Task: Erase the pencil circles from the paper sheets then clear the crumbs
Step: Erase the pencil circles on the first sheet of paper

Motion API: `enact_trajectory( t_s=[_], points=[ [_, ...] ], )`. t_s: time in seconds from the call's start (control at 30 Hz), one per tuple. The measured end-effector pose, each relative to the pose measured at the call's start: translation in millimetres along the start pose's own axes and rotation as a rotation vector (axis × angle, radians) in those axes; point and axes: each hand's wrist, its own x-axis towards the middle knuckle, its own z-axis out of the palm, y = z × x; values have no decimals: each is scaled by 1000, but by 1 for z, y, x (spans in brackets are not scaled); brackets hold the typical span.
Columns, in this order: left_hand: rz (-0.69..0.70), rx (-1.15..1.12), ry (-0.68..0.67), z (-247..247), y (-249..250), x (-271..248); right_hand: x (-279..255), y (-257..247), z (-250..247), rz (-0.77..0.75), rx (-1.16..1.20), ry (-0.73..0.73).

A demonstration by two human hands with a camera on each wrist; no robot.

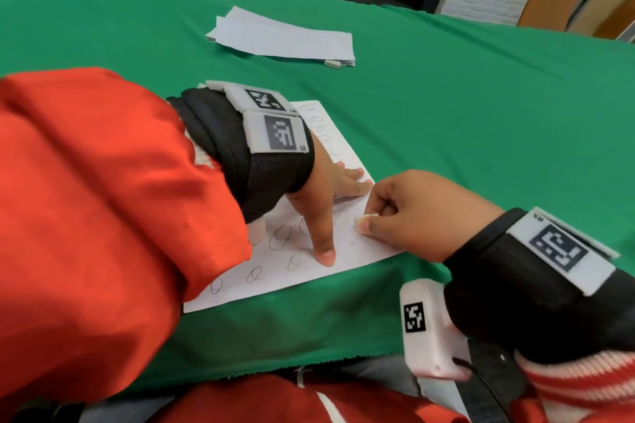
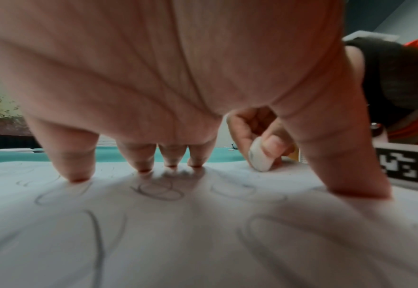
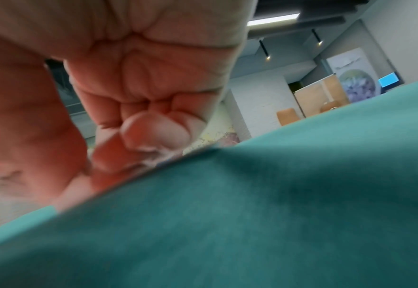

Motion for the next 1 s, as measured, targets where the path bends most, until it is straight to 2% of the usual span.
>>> enact_trajectory(
  t_s=[0.13,0.47,0.63,0.77,0.9,1.0],
  points=[
    [2,-6,-2,0,1,0,-4,-1,2,-49,13,-62],
    [-8,3,-9,0,0,1,0,5,-2,-7,59,-17],
    [-4,0,-12,0,0,1,-5,4,-1,-50,44,-70],
    [-26,11,-22,-1,0,-1,-5,14,-4,7,53,-12],
    [-24,3,-31,-1,0,-1,-10,11,-1,-36,55,-71],
    [-30,13,-35,-1,1,-1,-7,16,-3,4,49,1]
  ],
)
